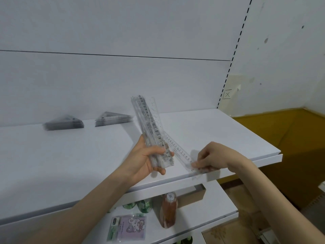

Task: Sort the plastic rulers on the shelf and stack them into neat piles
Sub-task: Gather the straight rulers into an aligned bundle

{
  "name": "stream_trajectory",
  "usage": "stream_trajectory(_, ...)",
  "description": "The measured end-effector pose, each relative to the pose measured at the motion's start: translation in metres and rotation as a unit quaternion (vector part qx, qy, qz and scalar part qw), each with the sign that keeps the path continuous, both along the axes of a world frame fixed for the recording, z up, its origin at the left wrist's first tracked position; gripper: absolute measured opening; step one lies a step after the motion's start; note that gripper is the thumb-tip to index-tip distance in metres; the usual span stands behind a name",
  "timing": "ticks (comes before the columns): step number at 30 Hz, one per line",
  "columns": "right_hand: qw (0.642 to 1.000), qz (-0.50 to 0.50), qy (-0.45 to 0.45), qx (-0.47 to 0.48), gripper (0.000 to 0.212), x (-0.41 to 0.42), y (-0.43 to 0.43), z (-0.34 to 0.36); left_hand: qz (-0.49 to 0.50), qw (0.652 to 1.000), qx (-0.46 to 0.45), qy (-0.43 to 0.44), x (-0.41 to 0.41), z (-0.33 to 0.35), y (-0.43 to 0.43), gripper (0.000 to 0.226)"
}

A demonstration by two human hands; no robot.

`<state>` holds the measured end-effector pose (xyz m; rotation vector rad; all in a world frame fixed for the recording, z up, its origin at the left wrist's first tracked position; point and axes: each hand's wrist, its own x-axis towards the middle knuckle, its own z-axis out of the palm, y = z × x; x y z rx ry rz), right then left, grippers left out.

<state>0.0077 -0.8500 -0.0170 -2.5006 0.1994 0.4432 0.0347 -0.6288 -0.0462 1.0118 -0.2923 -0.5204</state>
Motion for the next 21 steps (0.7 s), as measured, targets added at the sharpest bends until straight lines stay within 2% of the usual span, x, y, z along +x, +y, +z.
stream_trajectory(3,0.988,-0.040,-0.092,0.119,0.028,0.000,-0.006,0.013,-0.013,1.000,-0.011,0.002,0.002,0.002,-0.003,0.069)
stream_trajectory(6,0.947,-0.032,-0.184,0.261,0.029,-0.002,-0.004,0.024,-0.015,1.000,-0.016,0.006,0.002,0.002,-0.008,0.067)
stream_trajectory(8,0.920,-0.008,-0.208,0.332,0.029,0.002,0.001,0.026,-0.013,1.000,-0.023,0.007,0.003,0.002,-0.013,0.070)
stream_trajectory(10,0.910,0.020,-0.204,0.360,0.029,0.010,0.008,0.024,-0.006,1.000,-0.028,0.002,0.005,0.002,-0.018,0.071)
stream_trajectory(17,0.936,0.116,-0.163,0.288,0.031,0.045,0.004,0.027,0.048,0.997,-0.033,-0.042,0.023,0.007,-0.039,0.058)
stream_trajectory(21,0.945,0.223,-0.200,0.129,0.034,0.065,-0.009,0.033,0.060,0.996,-0.015,-0.058,0.032,0.007,-0.050,0.055)
